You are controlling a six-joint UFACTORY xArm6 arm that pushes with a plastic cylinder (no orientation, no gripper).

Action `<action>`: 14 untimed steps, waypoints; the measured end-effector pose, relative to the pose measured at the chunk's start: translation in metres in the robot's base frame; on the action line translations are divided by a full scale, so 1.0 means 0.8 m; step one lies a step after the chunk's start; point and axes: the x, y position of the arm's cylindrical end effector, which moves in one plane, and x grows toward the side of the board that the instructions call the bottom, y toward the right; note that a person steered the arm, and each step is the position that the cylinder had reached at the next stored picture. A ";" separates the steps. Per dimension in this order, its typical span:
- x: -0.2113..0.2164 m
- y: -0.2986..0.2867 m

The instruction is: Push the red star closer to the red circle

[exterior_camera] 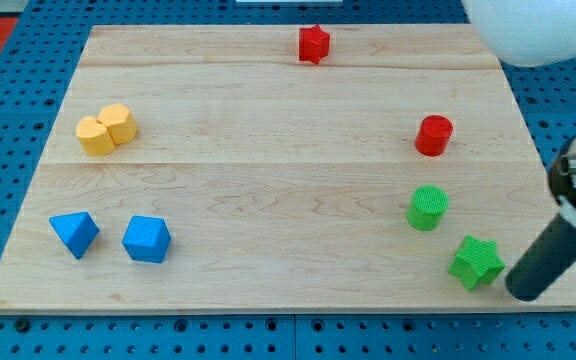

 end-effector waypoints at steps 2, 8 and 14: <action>-0.081 0.060; -0.513 -0.101; -0.453 -0.264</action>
